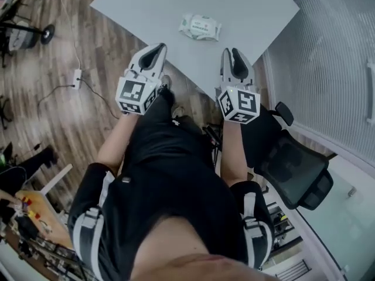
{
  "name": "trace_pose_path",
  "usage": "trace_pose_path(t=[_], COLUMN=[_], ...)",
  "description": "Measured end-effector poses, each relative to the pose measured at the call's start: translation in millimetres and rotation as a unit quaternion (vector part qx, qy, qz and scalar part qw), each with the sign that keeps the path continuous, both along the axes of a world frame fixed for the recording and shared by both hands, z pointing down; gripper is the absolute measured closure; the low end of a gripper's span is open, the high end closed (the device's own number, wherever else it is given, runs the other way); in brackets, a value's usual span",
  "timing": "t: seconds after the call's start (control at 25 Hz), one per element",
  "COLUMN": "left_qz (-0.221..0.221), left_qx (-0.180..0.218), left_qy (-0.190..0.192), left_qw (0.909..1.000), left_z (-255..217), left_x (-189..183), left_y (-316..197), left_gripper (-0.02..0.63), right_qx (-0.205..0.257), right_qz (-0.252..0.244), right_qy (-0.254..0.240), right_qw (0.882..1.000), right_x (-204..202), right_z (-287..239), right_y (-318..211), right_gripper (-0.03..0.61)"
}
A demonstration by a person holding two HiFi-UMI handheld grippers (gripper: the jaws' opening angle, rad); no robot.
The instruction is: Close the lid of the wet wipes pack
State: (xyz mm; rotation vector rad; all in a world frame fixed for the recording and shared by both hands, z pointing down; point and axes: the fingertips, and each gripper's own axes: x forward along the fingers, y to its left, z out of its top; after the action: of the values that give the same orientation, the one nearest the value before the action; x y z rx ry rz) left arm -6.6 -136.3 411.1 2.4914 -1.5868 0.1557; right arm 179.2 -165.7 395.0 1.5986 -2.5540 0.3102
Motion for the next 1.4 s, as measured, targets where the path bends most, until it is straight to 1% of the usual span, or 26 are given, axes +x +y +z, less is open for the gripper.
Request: trace_pose_path(t=[0.12,0.2,0.36,0.56,0.68,0.8,0.88,1.2,1.4], left_qz=[-0.004,-0.007,-0.011,-0.01,-0.011,-0.019,-0.02,-0.003,-0.005], left_qx=[0.022,0.036,0.044,0.049,0.058,0.051,0.048,0.062,0.059], left_qy=[0.003,0.01,0.032,0.054,0.046,0.045,0.047,0.05,0.05], left_qw=[0.9997,0.9993,0.9985,0.9973,0.9972,0.9975,0.9976,0.9968,0.997], left_z=[-28,-42,-54,-59,-63,-62,-62,-65,-66], left_x=[-1,-7,-19,-35,-47,-55,-56,-55,-55], left_y=[45,64,91,109,108,103,99,99,101], left_gripper=[0.589,0.589,0.589,0.591,0.59,0.589,0.589,0.589,0.589], right_qx=[0.016,0.021,0.03,0.022,0.019,0.017,0.015,0.021,0.023], right_qz=[0.019,0.028,0.04,0.044,0.04,0.041,0.04,0.054,0.056], right_qy=[-0.016,-0.024,-0.03,-0.026,-0.026,-0.016,-0.012,-0.012,-0.007], right_qw=[1.0,0.999,0.998,0.998,0.999,0.999,0.999,0.998,0.998], right_x=[7,6,-7,-26,-35,-40,-42,-42,-40], right_z=[-20,-26,-28,-24,-23,-22,-21,-24,-25], right_y=[49,72,106,133,141,141,139,135,139], right_gripper=[0.489,0.494,0.515,0.528,0.542,0.551,0.555,0.555,0.555])
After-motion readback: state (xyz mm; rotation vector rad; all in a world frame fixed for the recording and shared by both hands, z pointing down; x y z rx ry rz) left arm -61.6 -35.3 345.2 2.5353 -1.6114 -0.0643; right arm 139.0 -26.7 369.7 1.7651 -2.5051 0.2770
